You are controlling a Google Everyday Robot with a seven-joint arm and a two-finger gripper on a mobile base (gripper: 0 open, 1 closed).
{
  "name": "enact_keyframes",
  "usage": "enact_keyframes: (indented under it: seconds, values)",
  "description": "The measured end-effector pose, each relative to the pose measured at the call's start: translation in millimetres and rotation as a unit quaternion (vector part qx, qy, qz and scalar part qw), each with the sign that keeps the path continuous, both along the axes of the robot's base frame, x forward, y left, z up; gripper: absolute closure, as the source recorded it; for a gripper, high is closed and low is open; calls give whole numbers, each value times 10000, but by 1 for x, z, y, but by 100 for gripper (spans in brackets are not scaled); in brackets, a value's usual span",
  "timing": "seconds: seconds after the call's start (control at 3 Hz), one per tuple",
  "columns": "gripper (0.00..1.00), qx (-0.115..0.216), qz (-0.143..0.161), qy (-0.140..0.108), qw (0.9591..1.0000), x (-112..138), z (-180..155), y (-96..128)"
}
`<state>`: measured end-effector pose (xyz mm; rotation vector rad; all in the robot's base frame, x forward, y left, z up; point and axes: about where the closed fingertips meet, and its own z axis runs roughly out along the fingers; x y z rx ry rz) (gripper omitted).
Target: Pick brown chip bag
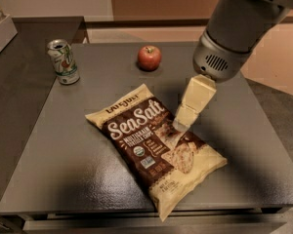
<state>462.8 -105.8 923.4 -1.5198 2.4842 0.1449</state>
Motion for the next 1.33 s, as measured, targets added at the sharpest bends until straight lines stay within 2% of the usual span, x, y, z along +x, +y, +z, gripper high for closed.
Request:
enact_keyframes:
  seconds: [0.33,0.67,1.0,1.33]
  values:
    - [0,49,-209,55,9998,7,-20,25]
    - [0,140,-607,20,9981,17,-45,49]
    - [0,215,-899,-12,9957,23,-61,61]
    - [0,259,-1059,35,9940,26,-73,69]
